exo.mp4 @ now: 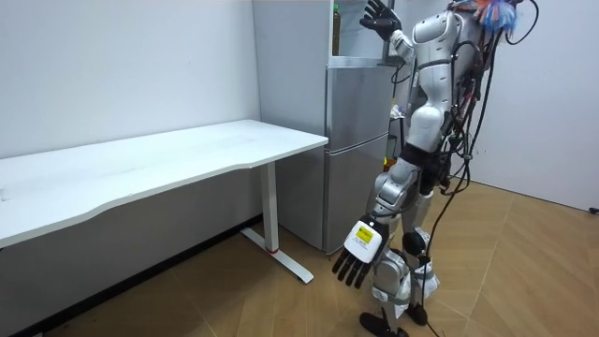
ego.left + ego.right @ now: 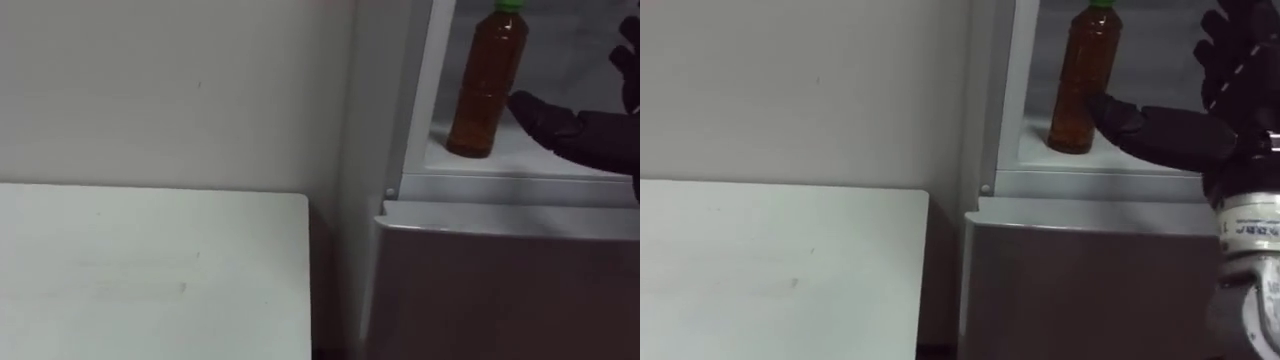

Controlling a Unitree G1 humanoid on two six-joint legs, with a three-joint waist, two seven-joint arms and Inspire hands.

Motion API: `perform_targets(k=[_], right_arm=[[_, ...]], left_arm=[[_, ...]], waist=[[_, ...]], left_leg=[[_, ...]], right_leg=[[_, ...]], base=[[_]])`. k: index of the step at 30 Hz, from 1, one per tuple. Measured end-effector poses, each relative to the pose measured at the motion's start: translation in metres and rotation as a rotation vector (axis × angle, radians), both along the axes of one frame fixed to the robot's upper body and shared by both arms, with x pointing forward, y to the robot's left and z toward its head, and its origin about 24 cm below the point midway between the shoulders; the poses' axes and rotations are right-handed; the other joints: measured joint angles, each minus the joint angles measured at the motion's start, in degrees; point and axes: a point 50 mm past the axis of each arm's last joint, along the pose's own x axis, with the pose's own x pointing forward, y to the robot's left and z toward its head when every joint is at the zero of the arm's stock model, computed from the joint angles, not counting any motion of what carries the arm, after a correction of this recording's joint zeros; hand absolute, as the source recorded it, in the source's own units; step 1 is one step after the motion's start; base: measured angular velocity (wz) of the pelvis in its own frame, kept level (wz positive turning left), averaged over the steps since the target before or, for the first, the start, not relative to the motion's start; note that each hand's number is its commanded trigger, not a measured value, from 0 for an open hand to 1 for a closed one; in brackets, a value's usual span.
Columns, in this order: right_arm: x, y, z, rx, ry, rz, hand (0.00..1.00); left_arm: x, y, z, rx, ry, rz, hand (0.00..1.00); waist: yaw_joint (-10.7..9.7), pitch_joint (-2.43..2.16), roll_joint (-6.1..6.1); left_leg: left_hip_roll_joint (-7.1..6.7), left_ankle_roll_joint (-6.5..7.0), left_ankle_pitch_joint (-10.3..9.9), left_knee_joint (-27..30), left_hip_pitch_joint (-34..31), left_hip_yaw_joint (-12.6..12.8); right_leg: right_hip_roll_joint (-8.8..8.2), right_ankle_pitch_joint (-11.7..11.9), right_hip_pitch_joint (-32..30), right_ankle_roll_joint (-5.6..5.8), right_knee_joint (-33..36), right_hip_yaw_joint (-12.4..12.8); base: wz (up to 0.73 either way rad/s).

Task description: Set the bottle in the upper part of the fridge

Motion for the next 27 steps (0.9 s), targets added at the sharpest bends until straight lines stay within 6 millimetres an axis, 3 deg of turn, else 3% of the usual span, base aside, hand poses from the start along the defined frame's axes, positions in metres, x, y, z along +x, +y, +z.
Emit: perform_targets(k=[7,13,19,21,27], right_arm=[[-0.016,0.01,-0.012,0.033,-0.012,0.083,0.0],[-0.017,0.011,-0.03,0.282,0.06,0.283,0.0],[-0.021,0.015,-0.059,0.631,0.12,0.529,0.0],[-0.02,0.017,-0.071,0.732,0.134,0.586,0.0],[-0.025,0.02,-0.109,0.866,0.227,0.624,0.0]], left_arm=[[0.007,-0.003,-0.001,0.007,-0.014,-0.035,0.0],[0.012,-0.006,-0.004,-0.004,-0.009,-0.034,0.0],[0.02,-0.013,-0.006,-0.013,-0.018,-0.063,0.0],[0.025,-0.017,-0.007,-0.021,-0.019,-0.098,0.0],[0.029,-0.032,-0.012,-0.059,-0.014,-0.127,0.0]], waist=[[-0.2,-0.03,0.45],[-1.6,-0.27,1.23],[-1.6,-0.28,2.04],[-1.7,-0.08,2.58],[-1.2,-0.14,4.2]], left_leg=[[0.43,-0.14,-0.3,-0.2,0.2,1.6],[0.57,-0.28,-0.5,-0.1,0.1,2.0],[0.72,-0.35,-0.6,0.0,-0.2,2.6],[0.72,-0.34,-0.7,0.0,-0.1,2.7],[0.82,-0.31,-1.2,0.1,-0.1,3.5]], right_leg=[[0.58,0.3,-0.5,-0.13,0.0,2.0],[0.68,0.4,-0.6,-0.22,0.0,2.1],[0.84,0.4,-1.4,-0.27,0.0,2.8],[0.85,0.4,-1.4,-0.28,0.1,2.9],[0.96,0.4,-1.7,-0.22,0.8,3.9]], base=[[-0.13],[-0.05],[-0.06],[-0.04],[-0.08]])
